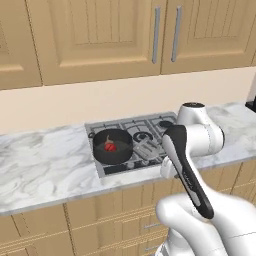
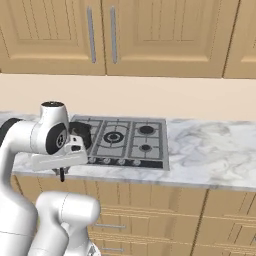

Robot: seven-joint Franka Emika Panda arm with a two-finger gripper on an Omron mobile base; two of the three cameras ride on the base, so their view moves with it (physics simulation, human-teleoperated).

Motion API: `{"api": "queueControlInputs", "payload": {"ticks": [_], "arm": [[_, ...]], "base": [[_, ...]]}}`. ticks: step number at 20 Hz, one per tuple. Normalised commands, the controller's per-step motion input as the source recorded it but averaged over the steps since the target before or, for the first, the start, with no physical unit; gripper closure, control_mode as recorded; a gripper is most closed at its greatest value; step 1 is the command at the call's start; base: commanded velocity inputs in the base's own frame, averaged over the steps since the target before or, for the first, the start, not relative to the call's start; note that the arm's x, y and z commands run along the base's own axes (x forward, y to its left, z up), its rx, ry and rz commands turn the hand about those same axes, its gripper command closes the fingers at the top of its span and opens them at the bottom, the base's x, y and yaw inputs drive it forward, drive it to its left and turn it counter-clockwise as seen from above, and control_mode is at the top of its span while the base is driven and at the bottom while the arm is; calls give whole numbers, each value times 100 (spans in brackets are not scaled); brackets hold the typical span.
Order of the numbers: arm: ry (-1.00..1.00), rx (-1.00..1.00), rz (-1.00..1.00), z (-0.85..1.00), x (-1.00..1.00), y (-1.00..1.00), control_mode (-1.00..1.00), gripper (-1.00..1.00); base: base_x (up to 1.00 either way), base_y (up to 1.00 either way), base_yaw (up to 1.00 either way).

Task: Put the garlic and bell pepper in the pot. Retrieve the spatula and lightly stir the vegetables in the pot.

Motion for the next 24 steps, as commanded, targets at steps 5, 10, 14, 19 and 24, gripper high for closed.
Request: {"api": "queueControlInputs", "payload": {"ticks": [5,10,14,19,24], "arm": [[0,0,0,0,0,0,100,100],[0,0,0,0,0,0,100,100],[0,0,0,0,0,0,100,100],[0,0,0,0,0,0,100,100],[0,0,0,0,0,0,100,100]], "base": [[7,16,0],[17,28,1],[0,40,3],[13,51,0],[21,26,0]]}}
